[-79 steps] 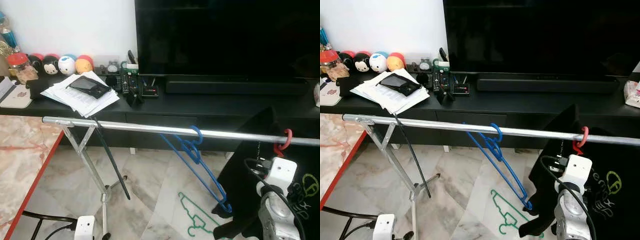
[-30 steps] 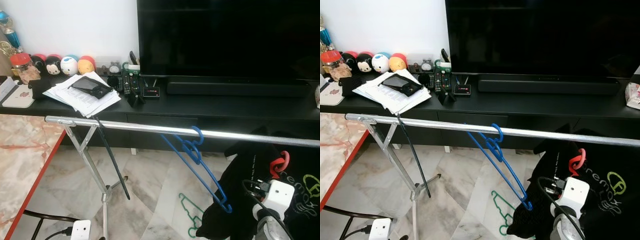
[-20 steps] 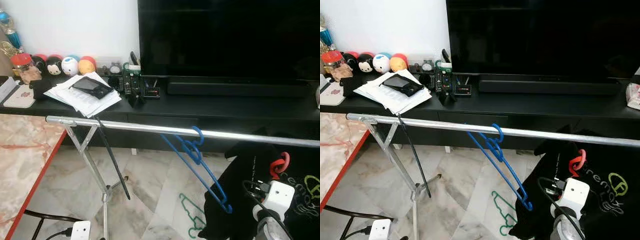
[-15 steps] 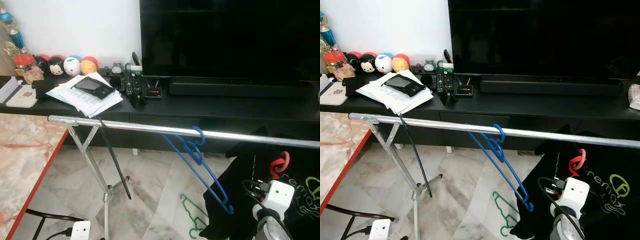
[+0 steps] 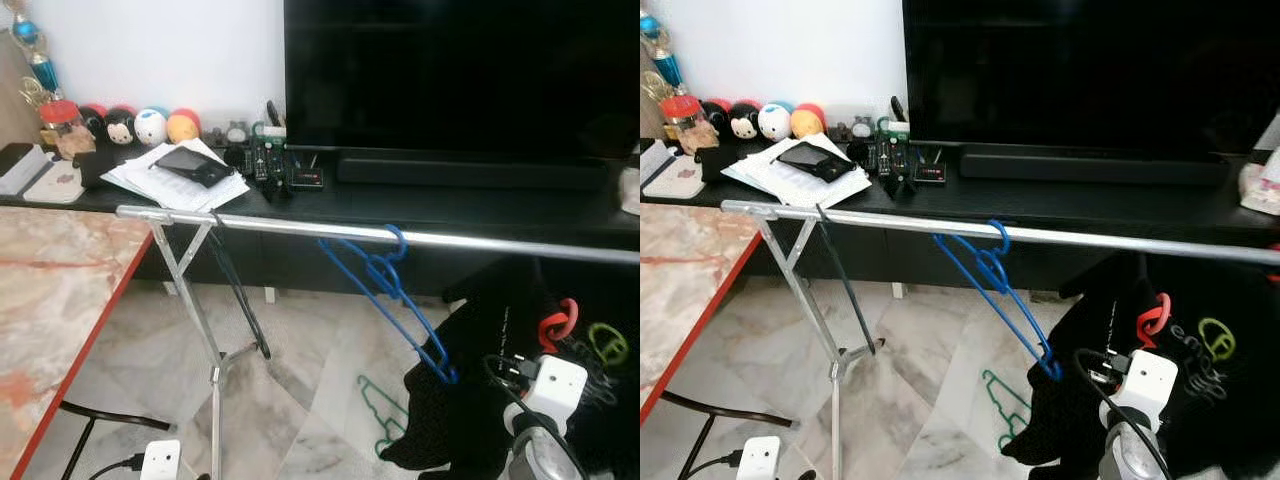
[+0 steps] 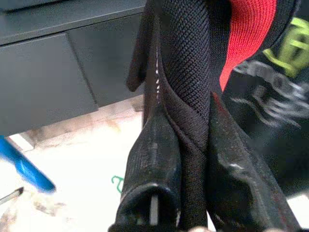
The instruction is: Hang hanger
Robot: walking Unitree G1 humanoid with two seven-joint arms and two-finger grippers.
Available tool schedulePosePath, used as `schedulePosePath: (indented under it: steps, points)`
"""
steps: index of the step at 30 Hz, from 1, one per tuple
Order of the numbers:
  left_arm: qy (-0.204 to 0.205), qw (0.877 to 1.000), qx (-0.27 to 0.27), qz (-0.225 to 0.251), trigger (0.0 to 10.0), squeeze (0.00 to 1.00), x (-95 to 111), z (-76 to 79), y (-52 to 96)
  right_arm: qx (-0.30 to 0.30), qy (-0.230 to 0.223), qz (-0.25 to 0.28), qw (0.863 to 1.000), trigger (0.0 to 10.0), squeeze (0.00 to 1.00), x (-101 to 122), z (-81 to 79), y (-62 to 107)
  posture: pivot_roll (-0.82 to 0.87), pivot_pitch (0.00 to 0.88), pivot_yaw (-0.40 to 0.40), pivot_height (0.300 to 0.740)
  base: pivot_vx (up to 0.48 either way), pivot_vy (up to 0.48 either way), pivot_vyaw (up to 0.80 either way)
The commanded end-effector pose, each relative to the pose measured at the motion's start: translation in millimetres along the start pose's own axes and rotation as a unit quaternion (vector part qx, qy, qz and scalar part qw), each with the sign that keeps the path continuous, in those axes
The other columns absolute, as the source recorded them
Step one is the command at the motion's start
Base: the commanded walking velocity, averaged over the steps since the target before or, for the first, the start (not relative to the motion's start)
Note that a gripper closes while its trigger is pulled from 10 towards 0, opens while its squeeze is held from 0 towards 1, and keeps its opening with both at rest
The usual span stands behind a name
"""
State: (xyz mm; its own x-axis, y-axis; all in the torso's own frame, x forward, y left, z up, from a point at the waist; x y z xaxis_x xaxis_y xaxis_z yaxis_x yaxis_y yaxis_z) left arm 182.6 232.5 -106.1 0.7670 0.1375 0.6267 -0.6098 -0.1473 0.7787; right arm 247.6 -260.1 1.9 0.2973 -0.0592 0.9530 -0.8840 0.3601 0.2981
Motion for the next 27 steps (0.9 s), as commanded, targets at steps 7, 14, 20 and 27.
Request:
schedulePosePath:
  steps: [7, 14, 20, 27]
  points:
    - [0.006, 1.000, 0.001, -0.011, 10.0, 0.00, -6.9, -0.4, 1.3, -0.009, -0.001, 0.016, 1.000, 10.0, 0.00, 8.8, 5.2, -5.7, -0.07, 0.016, -0.018, 0.740, -0.310, 0.000, 0.00]
    - [0.006, 1.000, 0.000, -0.011, 10.0, 0.00, -6.5, -0.2, 1.3, -0.011, -0.001, 0.012, 1.000, 10.0, 0.00, 5.9, 7.2, -7.7, -0.07, 0.020, -0.017, 0.740, -0.311, 0.000, 0.00]
    - [0.005, 1.000, -0.001, -0.011, 10.0, 0.00, -6.6, 0.1, 1.2, -0.012, 0.001, 0.010, 1.000, 10.0, 0.00, 4.3, 7.9, -8.4, -0.07, 0.025, -0.018, 0.740, -0.311, 0.000, 0.00]
    - [0.005, 1.000, -0.004, -0.011, 10.0, 0.00, -6.8, 0.8, 1.3, -0.010, 0.003, 0.008, 1.000, 10.0, 0.00, 2.8, 7.9, -10.4, -0.07, 0.029, -0.018, 0.740, -0.311, 0.000, 0.00]
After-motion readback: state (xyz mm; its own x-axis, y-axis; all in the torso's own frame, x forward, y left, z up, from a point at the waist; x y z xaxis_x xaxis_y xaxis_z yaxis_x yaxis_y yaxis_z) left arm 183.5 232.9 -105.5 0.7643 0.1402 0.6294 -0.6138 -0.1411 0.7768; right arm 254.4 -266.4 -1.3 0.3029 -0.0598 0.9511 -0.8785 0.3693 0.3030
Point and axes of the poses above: a point about 5 cm out from each wrist's last joint towards the gripper, its own y axis pointing back from the gripper into the wrist, its own x axis along the axis of the wrist's last joint, z = x × y, the point moved 3 cm from there along -y, pointing out of the wrist towards the gripper, and after that the axes turned 6 degrees about y, right-handed, at the moved point
